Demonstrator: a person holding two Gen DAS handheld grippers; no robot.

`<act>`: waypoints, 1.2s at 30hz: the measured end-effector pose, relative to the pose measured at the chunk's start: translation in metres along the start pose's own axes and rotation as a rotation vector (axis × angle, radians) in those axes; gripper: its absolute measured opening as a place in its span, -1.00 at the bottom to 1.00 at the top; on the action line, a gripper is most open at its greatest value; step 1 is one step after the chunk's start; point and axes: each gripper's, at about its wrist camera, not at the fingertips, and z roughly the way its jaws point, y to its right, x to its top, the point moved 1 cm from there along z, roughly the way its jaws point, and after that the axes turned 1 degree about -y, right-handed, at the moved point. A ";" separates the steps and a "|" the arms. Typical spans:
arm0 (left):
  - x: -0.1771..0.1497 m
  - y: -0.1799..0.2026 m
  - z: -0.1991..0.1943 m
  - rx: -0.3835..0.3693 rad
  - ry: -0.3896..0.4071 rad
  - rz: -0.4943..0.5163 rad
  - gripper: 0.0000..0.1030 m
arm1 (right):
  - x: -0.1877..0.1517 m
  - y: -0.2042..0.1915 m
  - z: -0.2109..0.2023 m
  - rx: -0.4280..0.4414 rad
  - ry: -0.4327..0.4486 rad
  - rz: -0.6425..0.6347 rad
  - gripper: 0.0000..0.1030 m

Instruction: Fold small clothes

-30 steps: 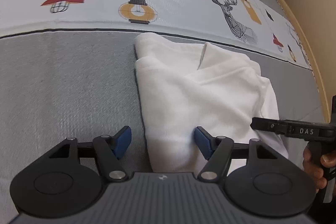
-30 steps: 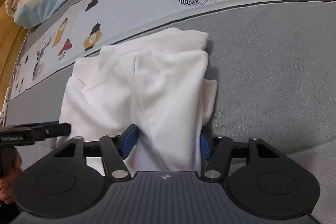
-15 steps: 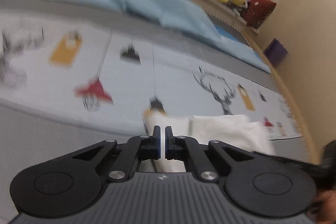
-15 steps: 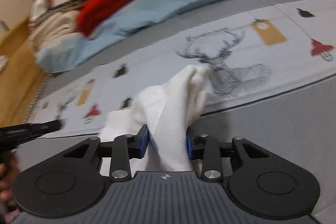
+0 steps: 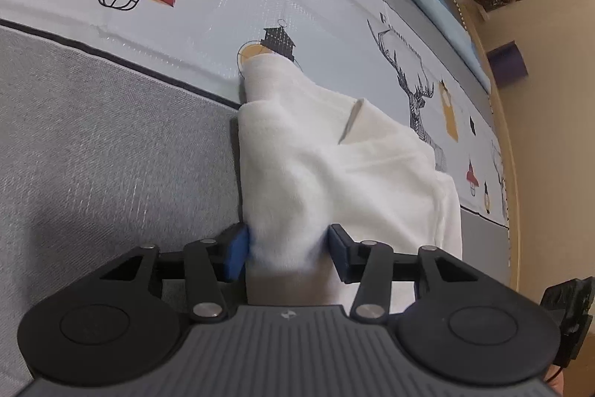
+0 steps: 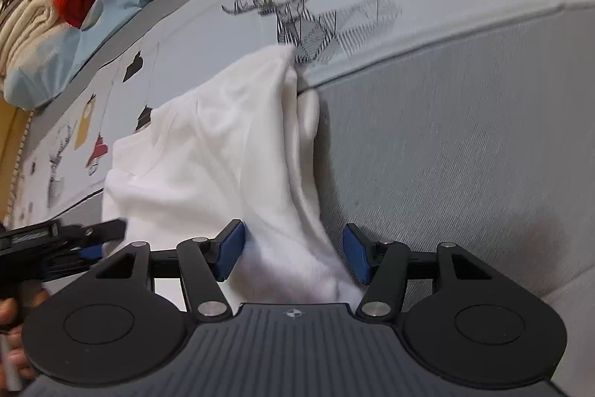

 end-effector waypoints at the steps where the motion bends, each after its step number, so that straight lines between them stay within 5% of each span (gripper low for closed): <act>1: 0.002 0.002 0.001 0.003 0.010 0.032 -0.30 | -0.001 -0.001 0.001 0.011 -0.009 0.017 0.09; 4: 0.012 0.019 -0.016 0.025 0.101 0.156 -0.46 | -0.001 -0.007 0.003 0.048 -0.009 0.019 -0.21; 8: 0.019 0.038 -0.060 0.108 0.308 0.294 -0.40 | 0.002 -0.039 -0.003 0.149 0.088 -0.048 -0.33; 12: 0.028 0.023 -0.082 0.188 0.402 0.230 -0.31 | -0.001 -0.052 0.000 0.067 0.094 -0.066 -0.29; 13: 0.029 0.018 -0.087 0.187 0.407 0.219 -0.31 | -0.002 -0.053 0.001 0.051 0.079 -0.080 -0.15; 18: 0.017 0.016 -0.085 0.082 0.247 0.290 -0.32 | -0.008 -0.052 -0.003 0.033 0.015 -0.154 -0.10; 21: -0.002 0.010 -0.044 0.267 0.036 0.420 -0.41 | -0.015 -0.046 0.005 0.001 -0.034 -0.163 -0.07; 24: -0.016 0.020 -0.050 0.328 0.073 0.494 -0.38 | -0.019 -0.050 0.002 -0.015 -0.037 -0.170 -0.08; 27: -0.027 0.024 -0.074 0.262 0.099 0.461 -0.38 | -0.025 -0.058 -0.009 0.003 -0.002 -0.189 -0.16; 28: -0.034 0.022 -0.069 0.261 0.067 0.472 -0.39 | -0.027 -0.059 -0.010 -0.006 -0.006 -0.207 -0.18; 30: -0.049 0.007 -0.046 0.394 -0.059 0.507 -0.13 | -0.031 -0.055 -0.004 -0.102 -0.045 -0.248 -0.19; 32: -0.058 0.001 -0.048 0.412 -0.098 0.480 -0.10 | -0.042 -0.056 -0.007 -0.206 -0.072 -0.315 -0.16; 36: -0.072 0.027 -0.098 0.445 0.022 0.501 -0.14 | -0.051 -0.081 -0.066 -0.177 0.138 -0.425 -0.16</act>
